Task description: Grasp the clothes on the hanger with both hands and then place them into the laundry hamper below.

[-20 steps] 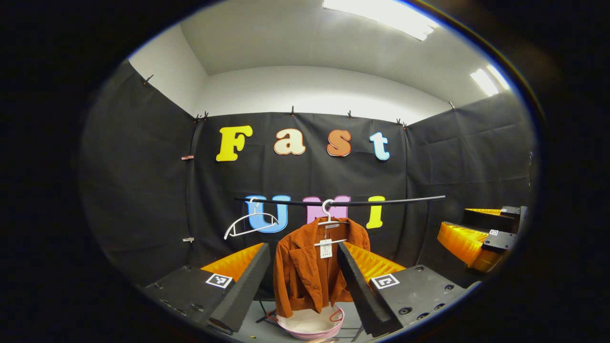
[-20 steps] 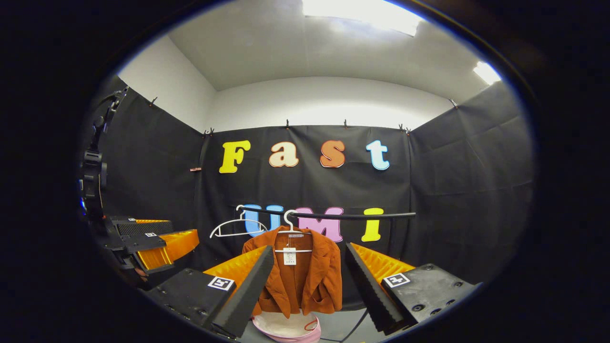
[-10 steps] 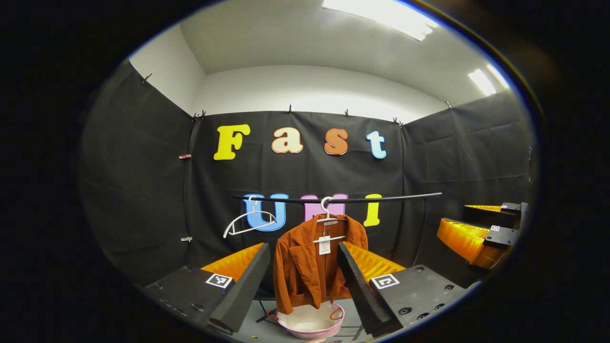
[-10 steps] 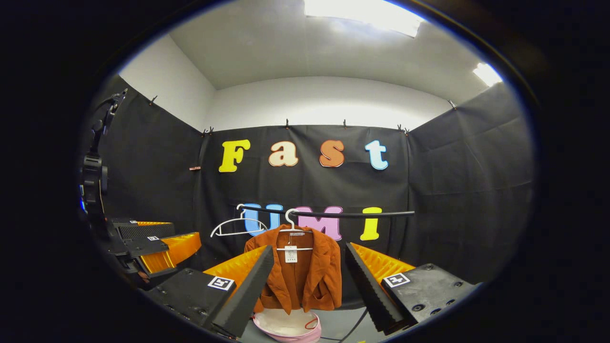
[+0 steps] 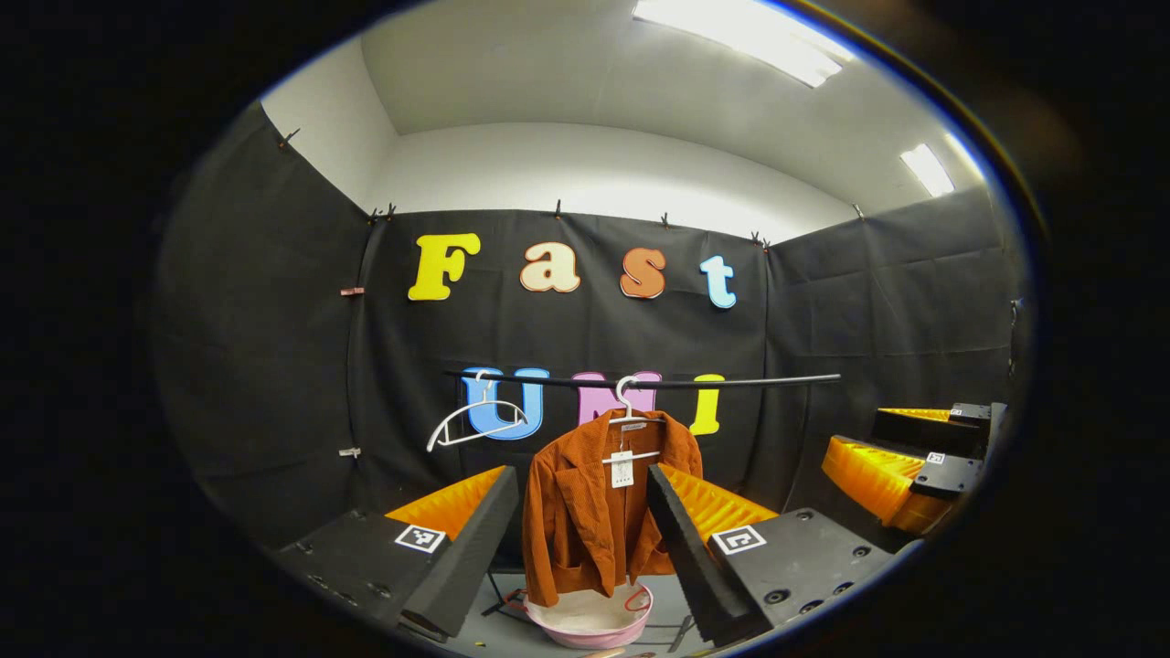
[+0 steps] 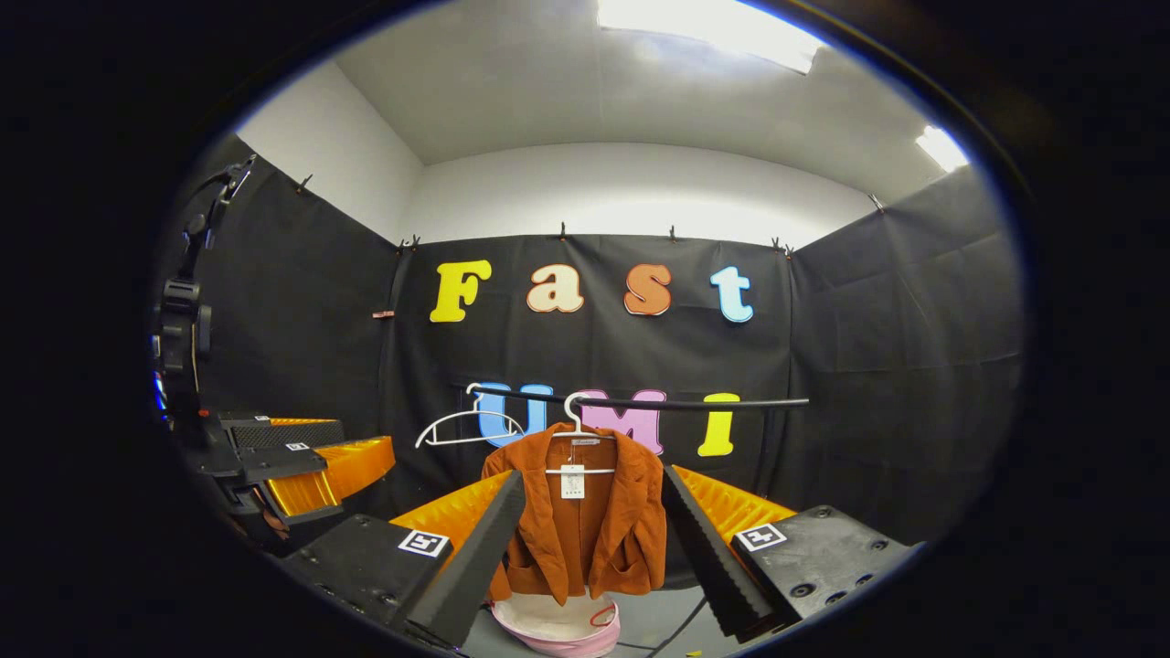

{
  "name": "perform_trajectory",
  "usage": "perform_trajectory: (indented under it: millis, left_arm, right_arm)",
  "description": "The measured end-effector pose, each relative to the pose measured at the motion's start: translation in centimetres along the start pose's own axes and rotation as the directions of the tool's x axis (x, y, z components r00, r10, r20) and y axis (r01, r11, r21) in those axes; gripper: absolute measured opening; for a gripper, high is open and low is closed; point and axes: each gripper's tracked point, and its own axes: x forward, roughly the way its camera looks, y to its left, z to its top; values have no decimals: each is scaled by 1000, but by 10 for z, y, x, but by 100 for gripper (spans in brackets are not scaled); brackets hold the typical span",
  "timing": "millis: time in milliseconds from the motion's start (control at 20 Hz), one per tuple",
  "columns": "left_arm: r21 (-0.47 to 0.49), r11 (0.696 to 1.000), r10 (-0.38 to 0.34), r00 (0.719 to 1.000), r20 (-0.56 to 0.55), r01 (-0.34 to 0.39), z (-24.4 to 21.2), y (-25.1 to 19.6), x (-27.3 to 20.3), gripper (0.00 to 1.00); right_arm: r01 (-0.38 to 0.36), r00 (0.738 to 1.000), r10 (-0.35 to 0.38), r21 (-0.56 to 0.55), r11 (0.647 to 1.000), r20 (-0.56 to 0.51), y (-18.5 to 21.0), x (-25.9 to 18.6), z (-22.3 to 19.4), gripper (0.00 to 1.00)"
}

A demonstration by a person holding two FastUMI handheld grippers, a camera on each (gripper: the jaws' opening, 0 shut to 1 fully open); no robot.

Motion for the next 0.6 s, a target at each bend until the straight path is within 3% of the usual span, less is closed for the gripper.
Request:
perform_trajectory:
  millis: [600]
  left_arm:
    - [-22,998,-58,998,0,58,-3,13,-7,90]
  right_arm:
    - [51,999,-51,0,999,-9,10,-7,-4,96]
